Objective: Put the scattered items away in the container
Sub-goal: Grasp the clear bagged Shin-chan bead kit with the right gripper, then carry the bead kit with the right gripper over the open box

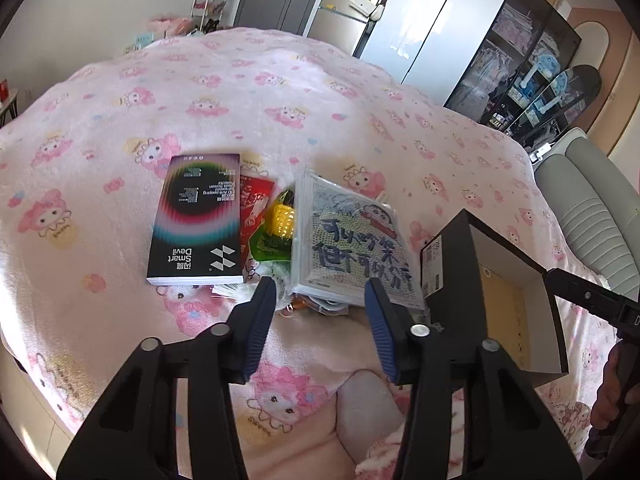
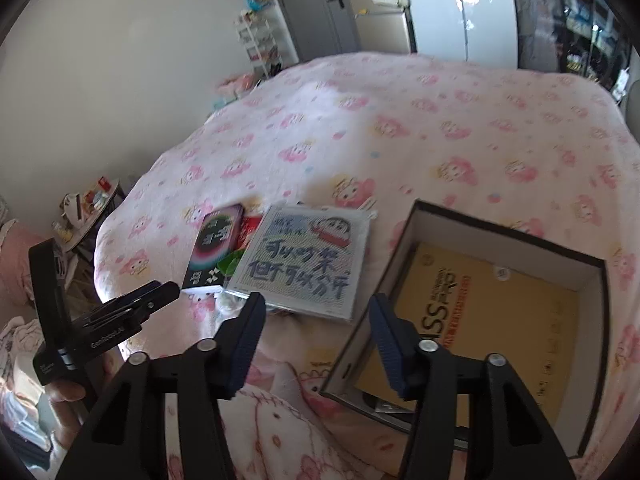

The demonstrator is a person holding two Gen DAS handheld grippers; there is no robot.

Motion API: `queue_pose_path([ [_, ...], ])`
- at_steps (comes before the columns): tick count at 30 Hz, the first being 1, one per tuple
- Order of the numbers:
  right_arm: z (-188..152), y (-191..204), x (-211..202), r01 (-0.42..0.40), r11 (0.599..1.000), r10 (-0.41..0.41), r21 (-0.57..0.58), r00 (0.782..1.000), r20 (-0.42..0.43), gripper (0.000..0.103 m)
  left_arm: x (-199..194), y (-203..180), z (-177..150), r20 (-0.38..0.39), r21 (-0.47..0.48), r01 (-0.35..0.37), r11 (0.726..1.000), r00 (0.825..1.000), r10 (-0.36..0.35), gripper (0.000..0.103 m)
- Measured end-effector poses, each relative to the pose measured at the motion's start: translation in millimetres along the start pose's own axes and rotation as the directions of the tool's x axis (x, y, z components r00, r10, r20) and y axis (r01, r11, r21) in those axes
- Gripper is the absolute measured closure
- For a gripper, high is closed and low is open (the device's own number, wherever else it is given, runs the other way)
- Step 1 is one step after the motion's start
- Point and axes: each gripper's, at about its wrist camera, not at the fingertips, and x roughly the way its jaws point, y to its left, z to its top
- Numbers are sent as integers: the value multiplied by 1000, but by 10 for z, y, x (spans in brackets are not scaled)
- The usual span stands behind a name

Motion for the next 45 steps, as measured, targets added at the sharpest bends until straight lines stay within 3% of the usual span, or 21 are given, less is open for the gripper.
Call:
queue_pose_path([
  [1, 29, 11, 135, -15, 1000, 15, 6, 1000, -25, 73, 124, 55, 19, -21, -9, 13, 1000, 1000, -13, 66],
  [6, 139, 48, 567, -14, 1000, 16, 20, 995, -101, 74, 624, 263, 112, -99, -75, 70, 995, 992, -77, 66],
  [7, 163, 39, 619, -6, 1000, 8, 23, 994, -108, 74, 707, 282, 131, -112, -83, 87, 993, 989, -96, 64],
  [9, 207, -28, 669, 1, 999, 5, 54, 994, -108, 74, 847, 310, 151, -131, -110, 113, 988, 983, -127, 48],
  [12, 229, -146, 684, 24, 996, -16, 85, 995, -97, 74, 1005, 311, 180, -139, -160, 186, 969, 968, -209, 42],
  [14, 207, -226, 691, 58, 991, -48, 122, 995, -86, 74, 1111, 282, 194, -156, -170, 179, 969, 966, -205, 43],
  [16, 176, -271, 720, 39, 987, -27, 153, 996, -83, 74, 1204, 265, 194, -184, -174, 148, 974, 966, -180, 57],
  [17, 169, -280, 747, 25, 987, -11, 156, 996, -89, 74, 1221, 263, 188, -192, -170, 118, 978, 970, -150, 73],
  [21, 208, -212, 828, 17, 992, -3, 125, 994, -108, 74, 1111, 352, 138, -167, -223, 182, 958, 961, -222, 80],
  [23, 246, -180, 872, -28, 991, 42, 128, 994, -104, 74, 935, 445, 50, -132, -245, 206, 947, 961, -243, 81],
  [26, 329, -93, 1079, -115, 984, 138, 139, 976, -171, 74, 647, 616, -148, -98, -266, 177, 947, 973, -209, 81],
  [29, 355, 31, 1365, -157, 979, 185, 128, 949, -255, 74, 557, 808, -279, -138, -301, 146, 942, 971, -195, 79],
  [32, 293, 69, 1690, -95, 986, 138, 138, 928, -346, 73, 534, 887, -302, -158, -252, 65, 966, 982, -107, 79],
  [34, 252, 48, 1907, -85, 982, 151, 170, 891, -428, 72, 554, 915, -276, -151, -254, 82, 964, 981, -124, 76],
  [37, 197, -39, 2148, -99, 968, 206, 230, 839, -504, 64, 611, 890, -173, -134, -219, 84, 972, 984, -115, 62],
  [39, 194, 17, 2218, -93, 975, 188, 201, 824, -535, 55, 694, 820, -97, -139, -181, 55, 982, 987, -81, 61],
  [41, 211, 48, 2217, -73, 983, 153, 167, 828, -540, 49, 758, 794, -58, -149, -169, 49, 984, 986, -75, 61],
  [45, 274, 50, 2087, -10, 994, 64, 110, 867, -495, 46, 822, 730, -37, -156, -137, 30, 990, 986, -51, 61],
])
